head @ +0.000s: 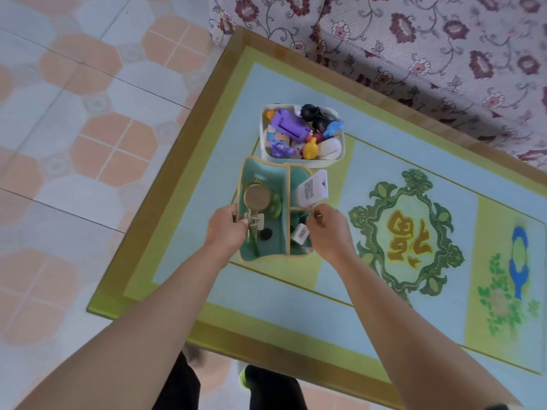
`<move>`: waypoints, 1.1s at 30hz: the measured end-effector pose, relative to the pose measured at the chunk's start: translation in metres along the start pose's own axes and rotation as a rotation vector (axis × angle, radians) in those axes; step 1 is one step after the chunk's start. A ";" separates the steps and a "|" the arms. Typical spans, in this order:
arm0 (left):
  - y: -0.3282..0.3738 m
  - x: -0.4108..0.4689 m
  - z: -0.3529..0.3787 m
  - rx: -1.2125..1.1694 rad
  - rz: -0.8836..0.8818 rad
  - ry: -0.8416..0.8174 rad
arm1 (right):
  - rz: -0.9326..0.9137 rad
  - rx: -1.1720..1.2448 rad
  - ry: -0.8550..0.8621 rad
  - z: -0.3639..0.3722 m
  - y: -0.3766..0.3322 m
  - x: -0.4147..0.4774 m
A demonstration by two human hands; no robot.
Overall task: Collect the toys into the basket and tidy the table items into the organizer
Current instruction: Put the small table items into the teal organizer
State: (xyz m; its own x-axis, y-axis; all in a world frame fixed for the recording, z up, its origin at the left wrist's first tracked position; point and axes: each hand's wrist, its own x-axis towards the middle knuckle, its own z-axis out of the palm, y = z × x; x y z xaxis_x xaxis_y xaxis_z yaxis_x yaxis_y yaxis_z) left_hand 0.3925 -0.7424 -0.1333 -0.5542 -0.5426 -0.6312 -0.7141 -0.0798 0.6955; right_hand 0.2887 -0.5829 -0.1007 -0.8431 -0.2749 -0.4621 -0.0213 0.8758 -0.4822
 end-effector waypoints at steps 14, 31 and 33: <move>-0.027 0.048 -0.176 0.155 0.007 0.014 | 0.082 0.181 0.027 0.117 -0.140 -0.029; -0.036 0.075 -0.206 0.179 0.016 -0.114 | 0.190 0.219 0.066 0.151 -0.161 -0.029; -0.036 0.074 -0.206 0.191 0.020 -0.121 | 0.192 0.239 0.062 0.151 -0.162 -0.029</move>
State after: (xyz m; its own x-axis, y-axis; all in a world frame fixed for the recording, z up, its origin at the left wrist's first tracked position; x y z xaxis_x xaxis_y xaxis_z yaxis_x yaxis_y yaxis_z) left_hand 0.4653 -0.9522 -0.1340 -0.6080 -0.4369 -0.6629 -0.7642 0.0956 0.6379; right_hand 0.3977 -0.7768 -0.1221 -0.8506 -0.0824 -0.5192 0.2622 0.7896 -0.5548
